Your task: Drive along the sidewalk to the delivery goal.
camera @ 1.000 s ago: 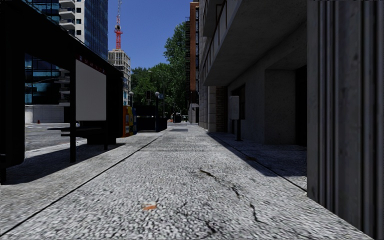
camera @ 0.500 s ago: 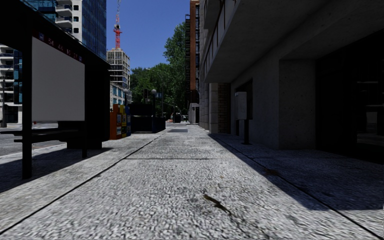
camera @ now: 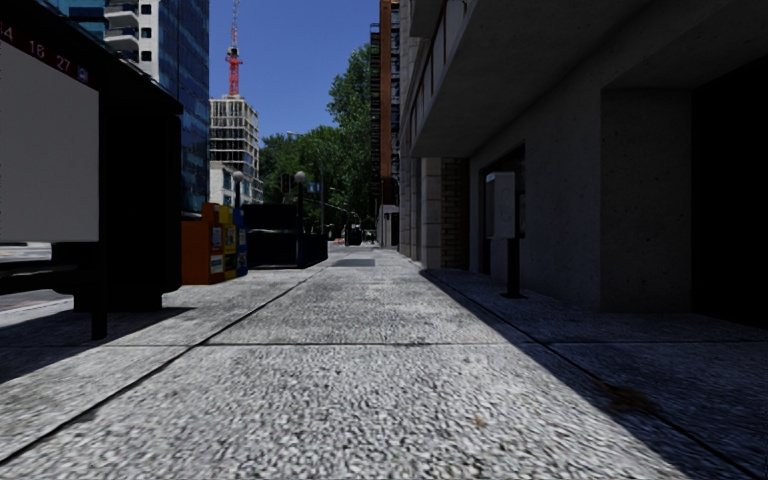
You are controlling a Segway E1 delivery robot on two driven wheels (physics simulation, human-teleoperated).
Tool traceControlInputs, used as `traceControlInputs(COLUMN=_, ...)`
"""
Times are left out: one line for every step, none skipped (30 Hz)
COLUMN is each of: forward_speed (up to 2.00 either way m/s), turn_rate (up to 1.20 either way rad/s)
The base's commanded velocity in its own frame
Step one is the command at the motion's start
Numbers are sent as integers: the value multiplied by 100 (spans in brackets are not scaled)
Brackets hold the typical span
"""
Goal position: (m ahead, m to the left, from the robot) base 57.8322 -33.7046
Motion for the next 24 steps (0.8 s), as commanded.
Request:
traceControlInputs(forward_speed=200, turn_rate=0)
traceControlInputs(forward_speed=200, turn_rate=0)
traceControlInputs(forward_speed=200, turn_rate=0)
traceControlInputs(forward_speed=200, turn_rate=0)
traceControlInputs(forward_speed=200, turn_rate=0)
traceControlInputs(forward_speed=200, turn_rate=0)
traceControlInputs(forward_speed=200, turn_rate=0)
traceControlInputs(forward_speed=200, turn_rate=0)
traceControlInputs(forward_speed=200, turn_rate=0)
traceControlInputs(forward_speed=200, turn_rate=0)
traceControlInputs(forward_speed=200, turn_rate=0)
traceControlInputs(forward_speed=200, turn_rate=0)
traceControlInputs(forward_speed=200, turn_rate=0)
traceControlInputs(forward_speed=200, turn_rate=0)
traceControlInputs(forward_speed=200, turn_rate=0)
traceControlInputs(forward_speed=200, turn_rate=0)
traceControlInputs(forward_speed=200, turn_rate=0)
traceControlInputs(forward_speed=200, turn_rate=0)
traceControlInputs(forward_speed=200, turn_rate=0)
traceControlInputs(forward_speed=200, turn_rate=0)
traceControlInputs(forward_speed=200, turn_rate=0)
traceControlInputs(forward_speed=200, turn_rate=0)
traceControlInputs(forward_speed=200, turn_rate=0)
traceControlInputs(forward_speed=200, turn_rate=0)
